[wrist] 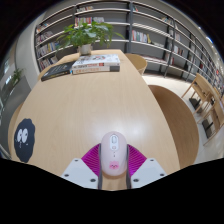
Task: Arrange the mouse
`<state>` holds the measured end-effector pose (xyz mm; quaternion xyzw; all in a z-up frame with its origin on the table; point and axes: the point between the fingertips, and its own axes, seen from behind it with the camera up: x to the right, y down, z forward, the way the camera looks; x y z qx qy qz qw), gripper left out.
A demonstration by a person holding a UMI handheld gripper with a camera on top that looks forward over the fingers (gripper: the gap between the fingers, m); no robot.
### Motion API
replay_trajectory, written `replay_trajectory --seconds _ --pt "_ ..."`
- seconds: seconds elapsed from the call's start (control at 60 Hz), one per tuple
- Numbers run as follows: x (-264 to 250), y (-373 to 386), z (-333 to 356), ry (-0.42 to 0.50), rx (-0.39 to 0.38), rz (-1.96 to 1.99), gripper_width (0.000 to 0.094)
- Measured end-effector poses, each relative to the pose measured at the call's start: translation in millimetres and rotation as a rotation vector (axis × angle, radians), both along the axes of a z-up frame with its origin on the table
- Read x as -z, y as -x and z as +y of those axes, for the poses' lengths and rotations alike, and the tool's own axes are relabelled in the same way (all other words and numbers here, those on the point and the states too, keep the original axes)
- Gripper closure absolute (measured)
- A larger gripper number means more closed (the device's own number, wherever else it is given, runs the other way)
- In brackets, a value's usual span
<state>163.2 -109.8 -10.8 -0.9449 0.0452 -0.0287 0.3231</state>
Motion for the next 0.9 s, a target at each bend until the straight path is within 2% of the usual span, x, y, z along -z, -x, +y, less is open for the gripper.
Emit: replay_trajectory --seconds 0.15,0.283,0.433,0.55,0.617,0.667,0.767,0.833,0.9 --pt "-19.7 6.1 1.7 -0.002 0.043 -0.036 0.0614" --pt "-108.6 45.1 37.5 -0.146 0.078 -0.036 0.0615" --pt "-230.0 131.2 79.5 -0.347 0.034 -0.040 0.0616" --pt "-282.8 223.8 94.9 -0.431 -0.051 -0.007 0.0617" --pt "-278.5 277.1 96.8 -0.430 -0.101 0.013 0.0618" --pt "-255.7 313.3 89.7 -0.396 -0.136 0.029 0.0617" --pt "-188.2 357.0 79.7 -0.282 -0.170 0.038 0.0616" --pt "-125.1 366.4 64.2 -0.190 -0.167 0.024 0.0616" --pt "-83.3 372.5 50.2 -0.109 -0.161 0.028 0.0616"
